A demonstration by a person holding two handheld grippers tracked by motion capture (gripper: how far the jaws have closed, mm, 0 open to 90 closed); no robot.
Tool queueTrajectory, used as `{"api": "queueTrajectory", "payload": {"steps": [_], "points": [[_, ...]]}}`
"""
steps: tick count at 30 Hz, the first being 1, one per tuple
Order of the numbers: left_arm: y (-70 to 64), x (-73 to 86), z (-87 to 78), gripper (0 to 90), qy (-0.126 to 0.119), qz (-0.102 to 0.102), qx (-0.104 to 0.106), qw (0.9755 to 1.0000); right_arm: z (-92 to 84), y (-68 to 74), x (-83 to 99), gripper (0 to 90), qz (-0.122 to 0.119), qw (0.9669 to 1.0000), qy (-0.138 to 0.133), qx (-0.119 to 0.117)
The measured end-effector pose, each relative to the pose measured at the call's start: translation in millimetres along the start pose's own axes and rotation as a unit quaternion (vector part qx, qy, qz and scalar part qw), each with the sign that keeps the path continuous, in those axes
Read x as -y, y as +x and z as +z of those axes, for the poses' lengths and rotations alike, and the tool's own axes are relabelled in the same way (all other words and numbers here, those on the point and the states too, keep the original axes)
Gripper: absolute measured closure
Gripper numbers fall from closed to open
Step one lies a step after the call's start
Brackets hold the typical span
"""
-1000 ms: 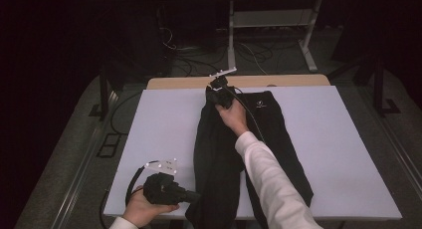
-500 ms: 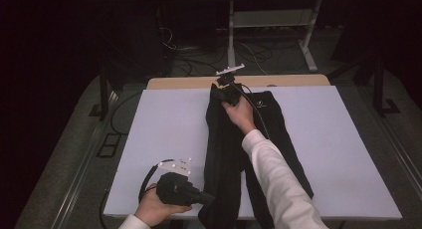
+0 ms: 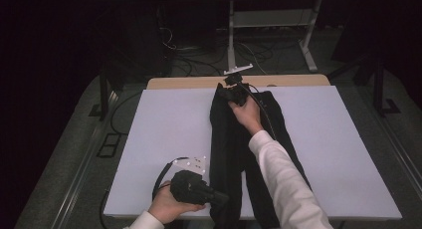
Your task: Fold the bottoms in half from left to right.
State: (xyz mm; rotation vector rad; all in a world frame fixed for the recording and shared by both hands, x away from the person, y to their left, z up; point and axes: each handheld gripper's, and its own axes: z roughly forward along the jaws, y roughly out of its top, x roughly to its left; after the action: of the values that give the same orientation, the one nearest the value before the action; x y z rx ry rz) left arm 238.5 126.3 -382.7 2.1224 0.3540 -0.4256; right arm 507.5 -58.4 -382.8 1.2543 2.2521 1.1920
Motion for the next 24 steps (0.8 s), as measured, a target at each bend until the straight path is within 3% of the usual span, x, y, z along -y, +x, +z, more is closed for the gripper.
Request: {"api": "queueTrajectory", "payload": {"steps": [24], "points": [[-2.6,-18.5,26.4,89.3,-0.008,0.010,0.020,0.9997,-24.6,-29.1,10.1,87.1,0.012,0.9997,-0.008,0.019]]}}
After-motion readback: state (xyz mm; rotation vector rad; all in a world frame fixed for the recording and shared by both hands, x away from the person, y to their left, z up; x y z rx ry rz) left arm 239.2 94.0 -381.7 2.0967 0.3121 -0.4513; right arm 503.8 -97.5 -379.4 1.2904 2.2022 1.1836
